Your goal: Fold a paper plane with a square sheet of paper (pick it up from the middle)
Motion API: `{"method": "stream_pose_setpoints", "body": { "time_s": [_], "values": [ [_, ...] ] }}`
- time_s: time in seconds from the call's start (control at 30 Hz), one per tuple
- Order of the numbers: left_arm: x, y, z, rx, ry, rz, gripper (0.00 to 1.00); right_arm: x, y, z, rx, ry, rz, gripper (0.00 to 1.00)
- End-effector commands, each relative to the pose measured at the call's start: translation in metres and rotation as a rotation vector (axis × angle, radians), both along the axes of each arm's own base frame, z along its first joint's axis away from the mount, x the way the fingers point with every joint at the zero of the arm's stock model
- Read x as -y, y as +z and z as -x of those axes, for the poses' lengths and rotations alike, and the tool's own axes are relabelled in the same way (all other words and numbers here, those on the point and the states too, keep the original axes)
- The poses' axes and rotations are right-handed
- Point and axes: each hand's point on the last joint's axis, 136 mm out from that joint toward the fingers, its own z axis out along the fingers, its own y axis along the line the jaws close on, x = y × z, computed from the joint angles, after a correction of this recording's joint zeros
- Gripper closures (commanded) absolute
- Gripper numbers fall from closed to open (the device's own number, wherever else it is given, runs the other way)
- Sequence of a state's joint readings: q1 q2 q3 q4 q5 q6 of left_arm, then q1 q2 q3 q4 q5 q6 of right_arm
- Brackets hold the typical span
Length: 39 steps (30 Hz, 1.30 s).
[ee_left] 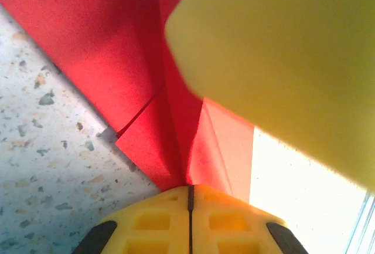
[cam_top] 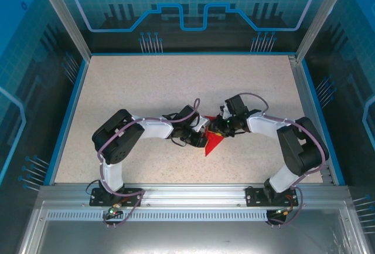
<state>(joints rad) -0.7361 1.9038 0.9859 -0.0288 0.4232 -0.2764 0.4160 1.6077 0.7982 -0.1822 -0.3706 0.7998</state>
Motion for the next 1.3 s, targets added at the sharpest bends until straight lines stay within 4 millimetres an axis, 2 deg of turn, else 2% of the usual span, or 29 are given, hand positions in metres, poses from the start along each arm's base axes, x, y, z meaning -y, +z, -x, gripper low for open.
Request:
{"method": "stream_pose_setpoints", "body": {
  "time_s": [0.0, 0.27, 0.37, 0.47, 0.7, 1.0, 1.13, 1.27],
  "values": [
    [-0.017, -0.044, 0.007, 0.004, -0.006, -0.146, 0.94, 0.013, -0.001, 0.002, -0.004, -0.023, 0.016, 0.70],
    [-0.018, -0.046, 0.008, 0.002, -0.007, -0.149, 0.95, 0.015, -0.004, -0.002, -0.002, -0.041, -0.001, 0.77],
    [-0.019, -0.046, 0.009, 0.002, -0.009, -0.152, 0.95, 0.022, 0.006, -0.005, 0.033, -0.071, -0.025, 0.75],
    [-0.019, -0.045, 0.009, 0.005, -0.012, -0.151, 0.95, 0.031, 0.014, -0.006, 0.052, -0.089, -0.027, 0.69],
    [-0.019, -0.045, 0.010, 0.001, -0.015, -0.152, 0.95, 0.038, 0.009, -0.004, 0.044, -0.125, -0.038, 0.68],
    [-0.015, -0.040, 0.008, 0.008, -0.013, -0.131, 0.95, 0.001, -0.005, -0.006, -0.002, -0.035, -0.077, 0.81],
    [-0.015, -0.038, 0.008, 0.011, -0.015, -0.129, 0.95, -0.005, -0.018, -0.006, -0.031, -0.025, -0.076, 0.84],
    [-0.015, -0.037, 0.007, 0.012, -0.010, -0.122, 0.95, -0.011, -0.022, -0.004, -0.038, -0.013, -0.079, 0.85]
  ]
}}
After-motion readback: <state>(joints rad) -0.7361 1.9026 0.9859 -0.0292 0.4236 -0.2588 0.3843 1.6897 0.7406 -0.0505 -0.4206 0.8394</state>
